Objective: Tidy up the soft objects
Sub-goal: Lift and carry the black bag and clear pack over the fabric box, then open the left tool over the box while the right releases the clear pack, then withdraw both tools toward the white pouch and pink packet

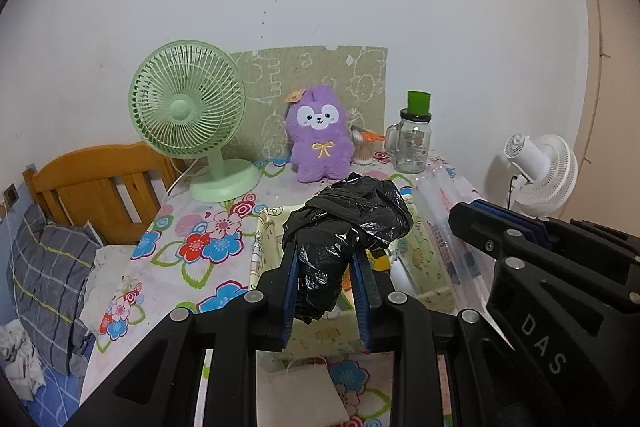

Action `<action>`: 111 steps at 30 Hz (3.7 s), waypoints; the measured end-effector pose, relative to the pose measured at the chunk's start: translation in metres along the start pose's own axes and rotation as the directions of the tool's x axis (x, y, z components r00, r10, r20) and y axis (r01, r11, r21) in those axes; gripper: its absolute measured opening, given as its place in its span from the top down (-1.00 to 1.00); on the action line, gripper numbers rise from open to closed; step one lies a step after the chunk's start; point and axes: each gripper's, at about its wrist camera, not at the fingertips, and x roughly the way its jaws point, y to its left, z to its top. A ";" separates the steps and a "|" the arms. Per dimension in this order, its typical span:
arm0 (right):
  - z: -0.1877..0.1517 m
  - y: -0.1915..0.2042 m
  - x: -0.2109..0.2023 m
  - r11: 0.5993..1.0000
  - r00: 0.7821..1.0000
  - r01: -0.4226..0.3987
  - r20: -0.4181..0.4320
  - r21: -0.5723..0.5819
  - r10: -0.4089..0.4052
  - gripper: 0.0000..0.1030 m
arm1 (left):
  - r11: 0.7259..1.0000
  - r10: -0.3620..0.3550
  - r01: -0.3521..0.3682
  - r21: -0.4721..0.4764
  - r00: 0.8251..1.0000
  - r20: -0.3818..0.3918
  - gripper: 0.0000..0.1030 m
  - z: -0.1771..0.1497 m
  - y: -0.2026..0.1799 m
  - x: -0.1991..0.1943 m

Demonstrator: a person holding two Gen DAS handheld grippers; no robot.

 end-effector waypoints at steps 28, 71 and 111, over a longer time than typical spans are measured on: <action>0.021 -0.008 0.100 1.000 0.996 -0.010 -0.085 -0.003 0.010 0.81 | 0.999 0.028 -0.031 -0.017 0.990 -0.141 -0.31 0.000 0.013 0.097; -0.002 -0.006 -0.038 0.997 0.995 0.070 0.069 0.009 -0.071 -0.83 | 1.000 -0.015 0.015 -0.006 1.000 0.022 -0.99 -0.007 0.000 -0.035; -0.122 -0.022 0.044 0.994 0.980 0.105 -0.174 0.032 -0.098 -0.83 | 0.998 0.016 -0.030 -0.056 0.972 -0.233 -0.99 -0.123 0.012 0.047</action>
